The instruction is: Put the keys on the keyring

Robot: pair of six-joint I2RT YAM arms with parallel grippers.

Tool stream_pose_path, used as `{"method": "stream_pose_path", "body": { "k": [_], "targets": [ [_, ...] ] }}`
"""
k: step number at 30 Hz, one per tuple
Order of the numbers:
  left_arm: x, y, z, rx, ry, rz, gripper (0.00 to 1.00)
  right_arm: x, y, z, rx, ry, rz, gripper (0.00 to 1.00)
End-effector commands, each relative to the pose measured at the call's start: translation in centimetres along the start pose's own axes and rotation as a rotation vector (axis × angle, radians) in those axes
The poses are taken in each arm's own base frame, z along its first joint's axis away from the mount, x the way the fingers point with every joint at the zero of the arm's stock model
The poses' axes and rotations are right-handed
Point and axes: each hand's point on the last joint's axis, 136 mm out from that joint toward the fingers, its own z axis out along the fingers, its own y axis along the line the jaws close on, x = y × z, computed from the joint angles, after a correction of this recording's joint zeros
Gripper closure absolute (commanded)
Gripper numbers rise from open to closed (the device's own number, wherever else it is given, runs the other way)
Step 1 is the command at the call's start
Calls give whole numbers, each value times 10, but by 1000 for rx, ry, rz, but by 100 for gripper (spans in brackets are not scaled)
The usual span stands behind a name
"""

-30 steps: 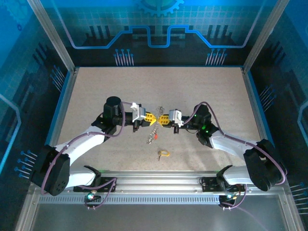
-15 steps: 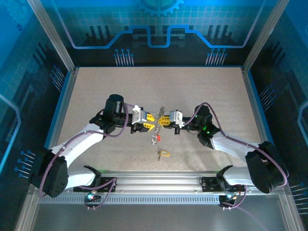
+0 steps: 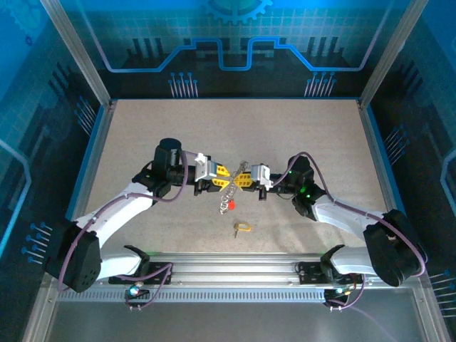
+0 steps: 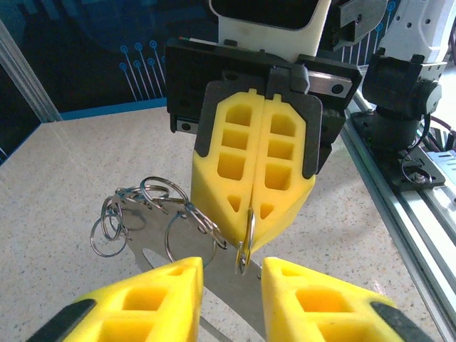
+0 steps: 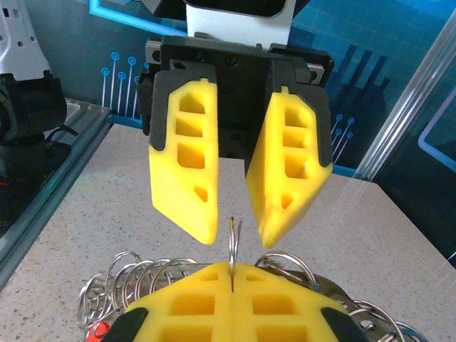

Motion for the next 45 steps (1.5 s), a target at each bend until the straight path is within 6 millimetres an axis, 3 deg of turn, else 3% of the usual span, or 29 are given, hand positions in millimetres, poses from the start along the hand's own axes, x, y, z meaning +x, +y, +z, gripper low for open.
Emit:
{"method": "stream_pose_path", "body": {
  "k": [1, 9, 12, 15, 21, 27, 29, 35, 45],
  "targets": [
    [-9, -4, -4, 21, -37, 27, 76, -15, -4, -4, 2, -33, -48, 100],
    [-8, -6, -1, 36, -27, 33, 89, -13, -4, -4, 0, -28, -45, 100],
    [-8, -6, 1, 35, -21, 49, 89, -13, -5, -4, 6, -26, -41, 100],
    [-6, -8, 4, 43, -9, 56, 81, -13, -5, -4, 12, -25, -36, 100],
    [-4, -12, 8, 66, -5, 45, 81, -11, -6, -5, 20, -22, -33, 100],
    [-5, -10, 10, 54, 6, 57, 98, -9, -4, -5, 12, -13, -26, 100],
    [-6, -8, 10, 42, 11, 66, 100, -8, -3, -5, 12, -11, -26, 100],
    [-12, -2, 10, -9, -24, 95, 100, -6, -5, -7, 39, 1, -43, 80],
    [-16, -2, 10, -25, -57, 117, 100, -5, 0, -10, 27, 28, -67, 78]
  ]
}}
